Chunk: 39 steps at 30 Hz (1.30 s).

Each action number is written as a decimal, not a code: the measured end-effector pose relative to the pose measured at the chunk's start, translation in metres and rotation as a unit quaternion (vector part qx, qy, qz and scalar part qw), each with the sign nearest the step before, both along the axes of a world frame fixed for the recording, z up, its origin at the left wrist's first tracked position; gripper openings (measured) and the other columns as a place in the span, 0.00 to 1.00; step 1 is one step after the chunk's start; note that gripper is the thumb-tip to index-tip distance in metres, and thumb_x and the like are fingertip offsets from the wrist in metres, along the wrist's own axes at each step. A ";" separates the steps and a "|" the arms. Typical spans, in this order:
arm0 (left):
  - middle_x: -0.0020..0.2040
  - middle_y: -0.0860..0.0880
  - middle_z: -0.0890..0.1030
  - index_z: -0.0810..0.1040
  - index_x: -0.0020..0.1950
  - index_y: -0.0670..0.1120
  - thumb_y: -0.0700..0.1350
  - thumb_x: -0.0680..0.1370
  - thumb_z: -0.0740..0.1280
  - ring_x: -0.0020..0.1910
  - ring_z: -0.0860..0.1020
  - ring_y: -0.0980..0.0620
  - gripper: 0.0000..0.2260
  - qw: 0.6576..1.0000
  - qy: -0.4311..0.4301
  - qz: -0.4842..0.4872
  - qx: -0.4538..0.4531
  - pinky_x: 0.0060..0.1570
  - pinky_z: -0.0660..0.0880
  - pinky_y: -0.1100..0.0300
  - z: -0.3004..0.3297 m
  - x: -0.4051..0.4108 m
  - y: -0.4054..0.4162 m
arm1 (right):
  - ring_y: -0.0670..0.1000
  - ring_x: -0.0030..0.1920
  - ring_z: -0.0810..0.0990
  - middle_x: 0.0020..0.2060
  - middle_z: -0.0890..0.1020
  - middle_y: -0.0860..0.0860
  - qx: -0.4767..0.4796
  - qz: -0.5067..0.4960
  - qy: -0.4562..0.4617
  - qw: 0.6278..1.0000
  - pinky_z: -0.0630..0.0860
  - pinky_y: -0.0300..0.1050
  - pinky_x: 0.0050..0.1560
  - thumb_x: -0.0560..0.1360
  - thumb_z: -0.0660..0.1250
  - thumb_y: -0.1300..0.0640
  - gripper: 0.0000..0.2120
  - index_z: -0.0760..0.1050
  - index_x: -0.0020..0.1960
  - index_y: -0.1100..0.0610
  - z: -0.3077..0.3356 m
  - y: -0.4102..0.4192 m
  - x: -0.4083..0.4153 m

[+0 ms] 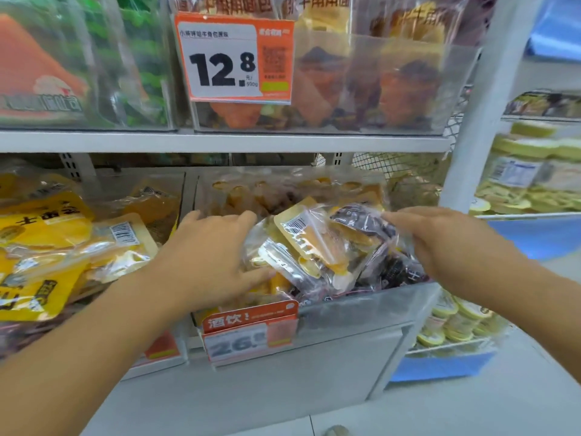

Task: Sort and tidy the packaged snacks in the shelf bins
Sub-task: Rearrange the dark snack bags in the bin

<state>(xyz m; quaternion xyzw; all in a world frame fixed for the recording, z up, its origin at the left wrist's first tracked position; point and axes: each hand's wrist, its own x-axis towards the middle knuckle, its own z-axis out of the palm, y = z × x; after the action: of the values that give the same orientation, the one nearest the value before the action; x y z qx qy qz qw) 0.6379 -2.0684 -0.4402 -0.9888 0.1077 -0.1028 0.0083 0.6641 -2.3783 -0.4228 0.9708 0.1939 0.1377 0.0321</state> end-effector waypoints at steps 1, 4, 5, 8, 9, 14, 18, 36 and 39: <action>0.60 0.56 0.80 0.65 0.66 0.55 0.74 0.73 0.56 0.59 0.78 0.51 0.30 1.000 0.003 -0.002 0.001 0.70 0.64 0.46 0.000 0.001 0.001 | 0.52 0.68 0.72 0.73 0.70 0.43 0.016 0.002 0.037 0.999 0.76 0.52 0.60 0.79 0.59 0.65 0.31 0.63 0.77 0.42 0.004 0.000 0.003; 0.57 0.56 0.80 0.67 0.66 0.54 0.74 0.74 0.53 0.56 0.77 0.51 0.31 1.000 -0.001 0.004 -0.025 0.64 0.67 0.51 0.002 0.002 0.004 | 0.49 0.75 0.65 0.76 0.67 0.46 0.050 0.028 0.086 0.995 0.62 0.42 0.72 0.79 0.57 0.65 0.28 0.66 0.77 0.47 0.018 0.010 0.009; 0.57 0.55 0.80 0.69 0.66 0.54 0.75 0.74 0.52 0.56 0.77 0.51 0.32 0.999 -0.009 0.006 -0.045 0.61 0.69 0.52 0.001 0.002 0.006 | 0.48 0.75 0.64 0.75 0.68 0.47 0.071 0.036 0.072 0.994 0.59 0.40 0.73 0.79 0.55 0.63 0.26 0.70 0.75 0.50 0.022 0.015 0.011; 0.59 0.55 0.81 0.71 0.68 0.55 0.76 0.72 0.52 0.56 0.78 0.51 0.34 0.995 -0.022 0.009 -0.096 0.56 0.74 0.53 0.003 0.002 0.012 | 0.49 0.63 0.76 0.63 0.79 0.47 0.113 0.087 0.036 0.989 0.71 0.46 0.65 0.79 0.51 0.52 0.22 0.79 0.64 0.53 0.030 0.047 0.012; 0.60 0.56 0.81 0.69 0.71 0.57 0.74 0.74 0.56 0.57 0.78 0.52 0.32 0.995 -0.019 0.006 -0.093 0.58 0.72 0.54 0.004 0.002 0.014 | 0.49 0.55 0.78 0.55 0.81 0.46 0.107 0.101 0.044 0.988 0.75 0.50 0.58 0.80 0.51 0.48 0.20 0.80 0.56 0.53 0.031 0.065 0.017; 0.55 0.59 0.80 0.62 0.75 0.63 0.67 0.77 0.61 0.46 0.69 0.55 0.27 0.999 -0.013 -0.015 -0.044 0.58 0.64 0.57 0.003 0.005 0.016 | 0.53 0.44 0.75 0.46 0.79 0.52 -0.017 0.050 0.124 0.991 0.74 0.49 0.48 0.82 0.54 0.40 0.20 0.75 0.51 0.56 0.020 0.150 0.092; 0.54 0.61 0.79 0.63 0.72 0.65 0.66 0.77 0.63 0.44 0.64 0.57 0.25 0.998 -0.005 -0.019 -0.065 0.57 0.61 0.58 0.000 0.009 0.019 | 0.54 0.39 0.76 0.41 0.79 0.52 0.025 -0.046 0.105 0.993 0.72 0.45 0.40 0.71 0.68 0.34 0.23 0.75 0.45 0.55 0.009 0.172 0.139; 0.63 0.57 0.78 0.64 0.73 0.59 0.64 0.76 0.67 0.63 0.74 0.52 0.28 0.996 -0.027 0.004 -0.087 0.69 0.63 0.53 0.001 0.002 0.015 | 0.53 0.50 0.83 0.48 0.87 0.49 0.117 0.127 -0.037 0.984 0.79 0.48 0.52 0.76 0.70 0.58 0.08 0.87 0.51 0.53 0.012 0.124 0.099; 0.62 0.57 0.78 0.64 0.73 0.58 0.64 0.77 0.64 0.62 0.74 0.52 0.27 0.996 -0.022 0.000 -0.083 0.69 0.63 0.53 0.001 0.001 0.016 | 0.51 0.48 0.85 0.46 0.88 0.51 0.198 0.172 -0.067 0.963 0.79 0.47 0.51 0.76 0.71 0.57 0.07 0.87 0.50 0.57 0.005 0.113 0.091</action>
<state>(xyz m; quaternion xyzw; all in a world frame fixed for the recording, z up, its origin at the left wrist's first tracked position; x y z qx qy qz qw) 0.6390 -2.0525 -0.4392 -0.9837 0.0986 -0.1327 -0.0710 0.7553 -2.2653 -0.4174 0.8982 0.3244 0.2416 -0.1724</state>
